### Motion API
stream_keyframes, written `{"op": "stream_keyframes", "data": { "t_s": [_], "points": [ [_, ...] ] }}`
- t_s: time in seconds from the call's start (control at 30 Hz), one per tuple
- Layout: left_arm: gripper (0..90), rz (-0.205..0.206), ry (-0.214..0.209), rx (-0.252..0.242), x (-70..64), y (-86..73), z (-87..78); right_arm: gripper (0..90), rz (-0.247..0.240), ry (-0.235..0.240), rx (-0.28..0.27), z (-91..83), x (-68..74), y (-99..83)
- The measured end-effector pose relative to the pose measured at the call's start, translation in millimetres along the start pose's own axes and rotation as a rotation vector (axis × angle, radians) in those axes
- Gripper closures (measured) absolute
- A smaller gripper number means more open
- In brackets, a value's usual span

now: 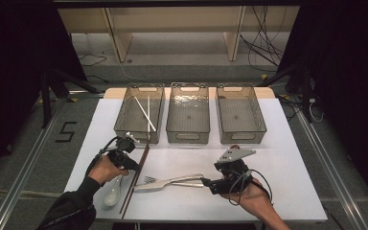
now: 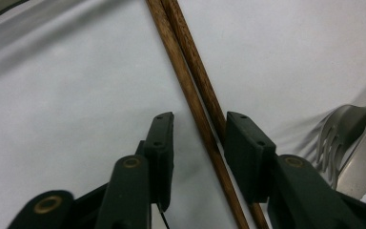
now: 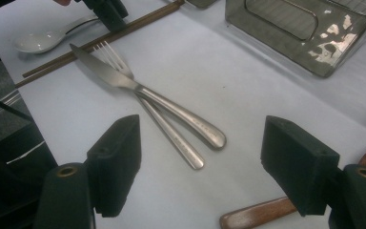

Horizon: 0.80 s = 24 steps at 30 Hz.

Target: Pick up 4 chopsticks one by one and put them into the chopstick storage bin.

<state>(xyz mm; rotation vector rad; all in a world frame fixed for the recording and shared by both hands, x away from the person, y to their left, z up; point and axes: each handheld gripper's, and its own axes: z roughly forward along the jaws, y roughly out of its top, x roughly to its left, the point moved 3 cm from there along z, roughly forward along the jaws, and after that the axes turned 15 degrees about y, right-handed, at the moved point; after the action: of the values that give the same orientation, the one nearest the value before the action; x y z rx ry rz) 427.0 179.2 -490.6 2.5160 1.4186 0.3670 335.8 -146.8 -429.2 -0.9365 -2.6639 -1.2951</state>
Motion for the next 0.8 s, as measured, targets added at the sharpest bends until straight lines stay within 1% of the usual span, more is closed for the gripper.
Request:
{"op": "stream_keyframes", "data": {
  "t_s": [0.17,0.23,0.4,0.43,0.53,0.6,0.8],
  "points": [
    [65.9,-0.001,0.003,0.012,-0.5,-0.3,2.6,30.8,-0.003,0.0,0.001,-0.2,0.0,-0.4],
    [66.4,0.008,0.006,0.017,-0.6,-0.5,3.6,31.0,-0.003,0.0,0.001,-0.3,0.0,-0.5],
    [69.6,0.01,0.016,0.014,-0.4,-0.6,4.1,31.0,-0.002,0.0,0.005,0.0,0.0,-0.5],
    [70.0,0.009,0.02,0.012,-0.8,-0.5,4.3,31.0,-0.003,0.0,0.005,0.1,-0.1,-0.5],
    [71.2,0.022,0.035,0.018,-1.7,-0.1,4.0,31.0,-0.003,0.0,0.006,0.2,-0.1,-0.4],
    [73.8,0.026,0.048,0.017,-2.5,0.4,4.4,31.1,0.0,0.0,0.005,0.1,-0.1,-0.3],
    [74.9,0.026,0.055,0.025,-3.1,1.0,4.2,31.4,0.0,0.0,0.007,0.3,-0.2,-0.2]
  ]
}}
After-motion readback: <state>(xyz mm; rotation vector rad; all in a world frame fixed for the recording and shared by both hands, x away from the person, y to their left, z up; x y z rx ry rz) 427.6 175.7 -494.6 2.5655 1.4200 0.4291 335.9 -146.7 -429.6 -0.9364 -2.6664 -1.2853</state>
